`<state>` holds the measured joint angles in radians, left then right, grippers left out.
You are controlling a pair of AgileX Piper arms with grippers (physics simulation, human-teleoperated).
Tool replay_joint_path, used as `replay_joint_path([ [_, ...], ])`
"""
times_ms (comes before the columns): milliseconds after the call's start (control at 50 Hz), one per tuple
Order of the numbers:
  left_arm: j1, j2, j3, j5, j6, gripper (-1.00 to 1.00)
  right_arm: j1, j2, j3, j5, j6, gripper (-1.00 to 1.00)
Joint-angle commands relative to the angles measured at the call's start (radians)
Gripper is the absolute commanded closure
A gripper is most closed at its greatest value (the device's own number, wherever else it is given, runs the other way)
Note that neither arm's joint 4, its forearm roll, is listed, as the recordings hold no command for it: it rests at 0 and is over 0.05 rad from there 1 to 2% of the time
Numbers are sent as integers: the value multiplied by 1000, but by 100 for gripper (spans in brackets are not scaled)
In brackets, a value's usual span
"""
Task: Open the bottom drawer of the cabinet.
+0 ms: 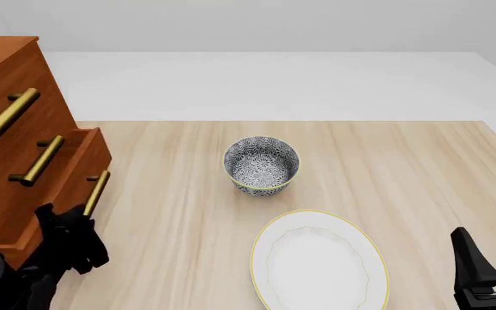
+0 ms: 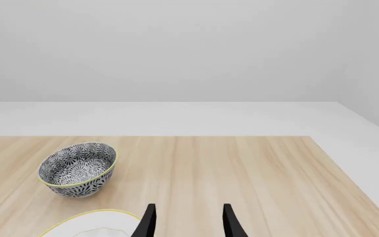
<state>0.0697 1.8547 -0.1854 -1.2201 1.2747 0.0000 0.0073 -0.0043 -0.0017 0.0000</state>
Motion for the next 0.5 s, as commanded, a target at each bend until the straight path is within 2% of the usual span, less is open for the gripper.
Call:
replay_joint_path([
  [20,-66,59,-25,3,8,100,0,0,0,0,0,-100],
  [500,-86,41,-11,5,1,100,0,0,0,0,0,-100],
])
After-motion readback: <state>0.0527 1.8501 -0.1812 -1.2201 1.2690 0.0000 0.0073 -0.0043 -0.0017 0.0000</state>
